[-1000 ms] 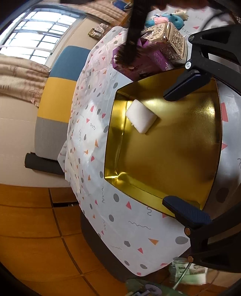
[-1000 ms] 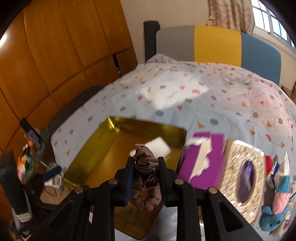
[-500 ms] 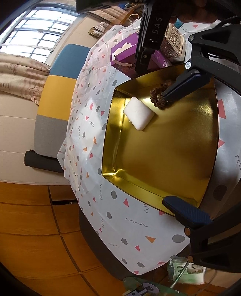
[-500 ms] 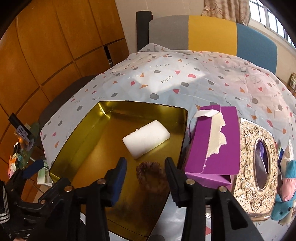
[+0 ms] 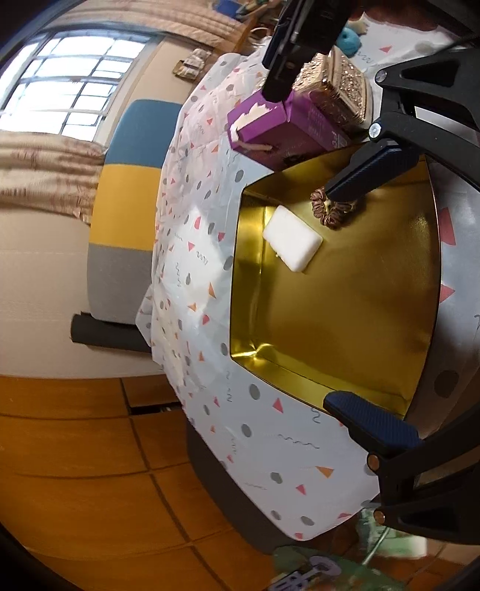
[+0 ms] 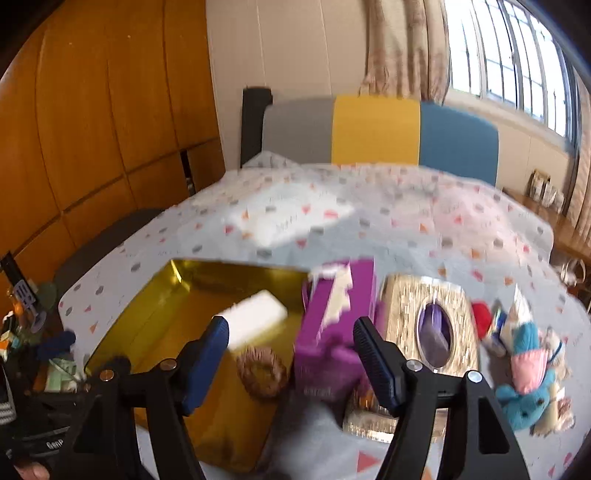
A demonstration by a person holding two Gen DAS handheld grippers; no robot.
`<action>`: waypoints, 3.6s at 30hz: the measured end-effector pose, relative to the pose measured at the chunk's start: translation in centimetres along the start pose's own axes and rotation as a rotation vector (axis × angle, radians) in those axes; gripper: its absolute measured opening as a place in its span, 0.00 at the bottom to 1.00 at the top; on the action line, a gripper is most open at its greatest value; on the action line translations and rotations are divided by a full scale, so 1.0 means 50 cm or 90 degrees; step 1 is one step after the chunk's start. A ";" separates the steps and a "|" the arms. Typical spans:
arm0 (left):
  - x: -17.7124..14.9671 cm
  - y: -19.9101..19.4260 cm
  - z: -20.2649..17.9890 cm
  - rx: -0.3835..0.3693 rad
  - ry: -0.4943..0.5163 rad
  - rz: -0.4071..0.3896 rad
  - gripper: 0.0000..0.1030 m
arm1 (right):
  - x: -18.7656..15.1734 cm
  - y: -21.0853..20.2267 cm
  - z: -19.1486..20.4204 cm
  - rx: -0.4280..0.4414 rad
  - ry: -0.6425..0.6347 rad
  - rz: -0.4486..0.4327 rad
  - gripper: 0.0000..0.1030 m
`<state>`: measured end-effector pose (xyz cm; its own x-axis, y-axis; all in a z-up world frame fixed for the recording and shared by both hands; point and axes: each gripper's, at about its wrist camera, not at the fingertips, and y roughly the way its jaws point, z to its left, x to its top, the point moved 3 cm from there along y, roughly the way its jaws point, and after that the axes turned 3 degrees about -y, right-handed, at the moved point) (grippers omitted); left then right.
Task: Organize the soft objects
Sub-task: 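Move both tools back to the pile of soft items, then grasp the blue plush mouse with the left tool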
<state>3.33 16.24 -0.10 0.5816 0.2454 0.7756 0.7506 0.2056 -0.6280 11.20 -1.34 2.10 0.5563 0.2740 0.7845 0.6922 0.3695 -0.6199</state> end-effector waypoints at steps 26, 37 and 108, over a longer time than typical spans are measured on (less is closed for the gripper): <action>-0.024 -0.044 -0.131 -0.049 0.134 -0.013 1.00 | -0.091 -0.121 -0.277 -0.124 0.170 -0.024 0.70; -0.028 -0.069 -0.207 -0.113 0.203 -0.028 1.00 | -0.137 -0.186 -0.471 -0.247 0.269 -0.034 0.70; 0.301 0.131 -0.491 -0.261 0.154 0.057 0.51 | -0.306 -0.252 -0.734 -0.255 0.634 -0.096 0.74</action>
<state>24.69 -1.97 9.07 0.6699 0.0075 0.7424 0.7272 -0.2084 -0.6540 10.84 -42.75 -2.67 0.4504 -0.6614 0.5997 0.7843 -0.0278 -0.6198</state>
